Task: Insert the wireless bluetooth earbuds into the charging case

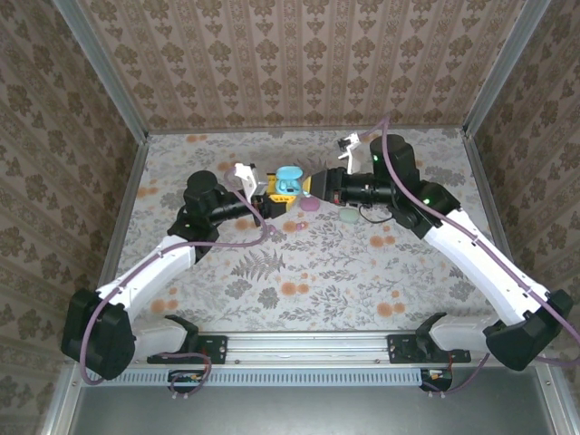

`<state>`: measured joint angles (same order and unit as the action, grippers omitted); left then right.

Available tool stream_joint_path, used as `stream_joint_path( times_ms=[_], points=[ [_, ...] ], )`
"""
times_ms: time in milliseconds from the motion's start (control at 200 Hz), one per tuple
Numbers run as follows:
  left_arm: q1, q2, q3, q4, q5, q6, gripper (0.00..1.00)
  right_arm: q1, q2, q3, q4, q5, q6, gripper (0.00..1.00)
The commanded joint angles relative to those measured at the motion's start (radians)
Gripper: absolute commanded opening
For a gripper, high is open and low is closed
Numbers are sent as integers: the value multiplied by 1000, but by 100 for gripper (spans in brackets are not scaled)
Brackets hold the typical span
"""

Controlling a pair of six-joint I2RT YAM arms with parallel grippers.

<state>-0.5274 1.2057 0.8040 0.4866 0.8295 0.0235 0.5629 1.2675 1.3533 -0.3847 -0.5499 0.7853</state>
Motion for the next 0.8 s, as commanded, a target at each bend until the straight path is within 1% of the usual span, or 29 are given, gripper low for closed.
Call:
stream_joint_path(
  times_ms=[0, 195, 545, 795],
  points=[
    [-11, 5, 47, 31, 71, 20, 33, 2, 21, 35, 56, -53, 7, 21],
    [-18, 5, 59, 24, 90, 6, 33, 2, 37, 46, 49, -41, -15, 21],
    [-23, 12, 79, 24, 111, -10, 34, 2, 46, 21, 106, -23, -1, 21],
    [-30, 15, 82, 40, 122, -29, 33, 3, 45, 7, 84, 37, -29, 21]
  ],
)
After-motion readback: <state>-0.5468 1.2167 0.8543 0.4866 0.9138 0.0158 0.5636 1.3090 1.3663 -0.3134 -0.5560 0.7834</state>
